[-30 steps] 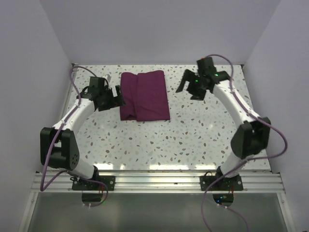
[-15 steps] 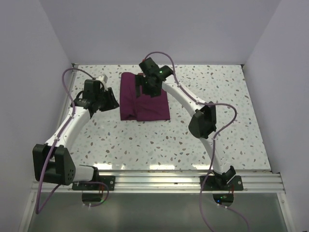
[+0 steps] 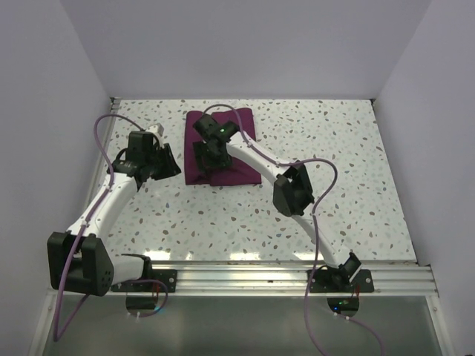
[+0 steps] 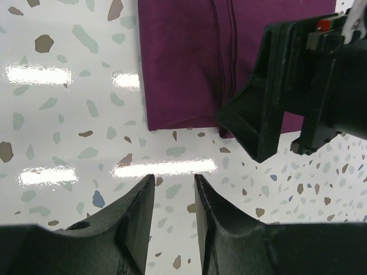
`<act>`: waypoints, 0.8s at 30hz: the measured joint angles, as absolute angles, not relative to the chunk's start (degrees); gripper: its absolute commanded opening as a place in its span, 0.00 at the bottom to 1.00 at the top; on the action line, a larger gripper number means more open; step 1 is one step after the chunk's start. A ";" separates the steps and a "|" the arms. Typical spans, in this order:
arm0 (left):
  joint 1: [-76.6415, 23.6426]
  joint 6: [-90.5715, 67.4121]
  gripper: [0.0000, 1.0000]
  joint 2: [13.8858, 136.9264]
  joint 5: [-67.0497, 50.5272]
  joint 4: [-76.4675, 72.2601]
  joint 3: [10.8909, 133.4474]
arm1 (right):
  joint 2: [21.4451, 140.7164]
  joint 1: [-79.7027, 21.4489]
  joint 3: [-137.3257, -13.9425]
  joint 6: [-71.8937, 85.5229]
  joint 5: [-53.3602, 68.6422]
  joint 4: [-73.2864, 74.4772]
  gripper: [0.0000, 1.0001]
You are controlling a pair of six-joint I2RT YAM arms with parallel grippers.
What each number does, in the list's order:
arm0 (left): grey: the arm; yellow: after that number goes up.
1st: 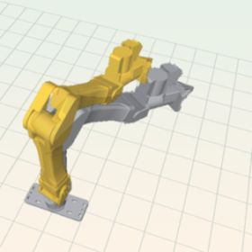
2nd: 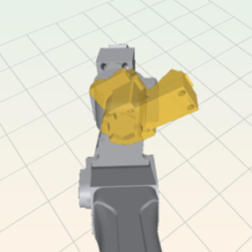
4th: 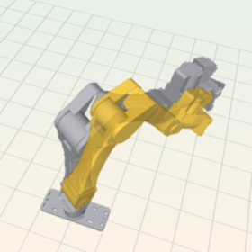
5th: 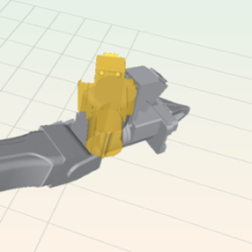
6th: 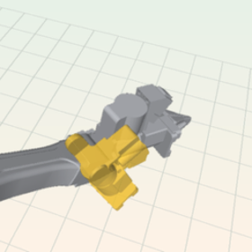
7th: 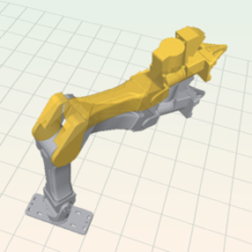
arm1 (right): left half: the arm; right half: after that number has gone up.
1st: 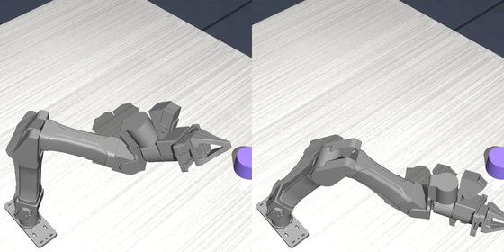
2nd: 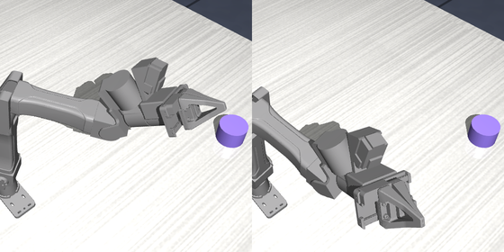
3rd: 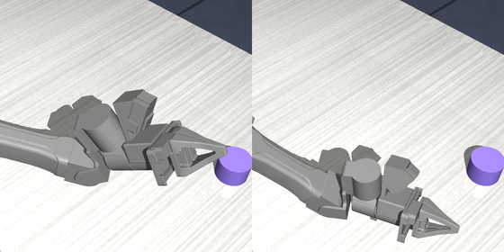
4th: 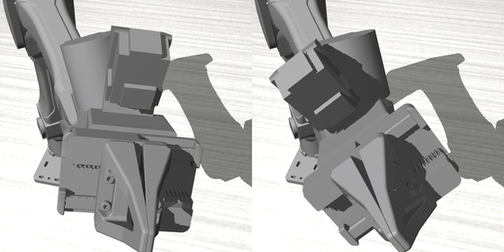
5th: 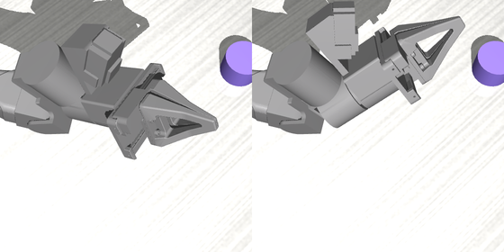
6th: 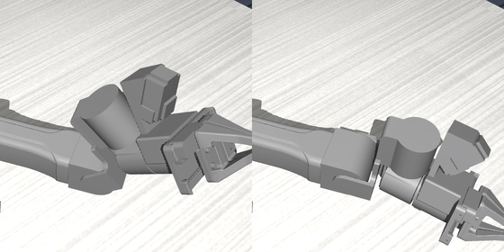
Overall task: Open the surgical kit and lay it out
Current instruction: Open the surgical kit at the center of the board.
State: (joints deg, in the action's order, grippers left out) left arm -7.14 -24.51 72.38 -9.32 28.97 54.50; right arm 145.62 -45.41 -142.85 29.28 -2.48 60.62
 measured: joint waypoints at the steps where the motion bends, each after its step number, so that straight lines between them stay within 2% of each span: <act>1: -7.14 -24.49 0.38 72.38 -9.32 29.08 54.43 | 145.97 -45.71 -142.96 29.23 -2.52 60.64 0.74; 4: -7.14 -24.49 0.37 72.34 -9.28 29.08 54.41 | 147.44 -46.48 -143.33 28.80 -3.46 60.62 0.60; 5: -7.14 -24.47 0.37 72.34 -9.26 29.08 54.41 | 147.94 -46.63 -143.50 28.67 -3.79 60.64 0.49; 7: -7.14 -24.47 0.37 72.34 -9.23 29.08 54.41 | 149.05 -46.76 -143.68 28.14 -4.58 60.69 0.38; 8: -7.14 -24.47 0.37 72.34 -9.21 29.08 54.41 | 149.67 -46.76 -143.70 28.01 -5.10 60.71 0.28; 11: -7.14 -24.45 0.36 72.34 -9.21 29.10 54.37 | 150.61 -46.61 -144.24 27.44 -5.93 61.12 0.11; 14: -7.14 -24.45 0.36 72.34 -9.19 29.12 54.08 | 150.61 -46.54 -144.64 27.27 -6.39 61.39 0.00; 24: -7.14 -23.57 0.35 73.14 -8.05 29.56 54.48 | 148.53 -46.15 -143.87 26.94 -6.96 61.93 0.00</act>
State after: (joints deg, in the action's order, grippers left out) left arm -7.14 -23.57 73.14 -8.05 29.56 54.48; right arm 148.53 -46.15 -143.87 26.94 -6.96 61.93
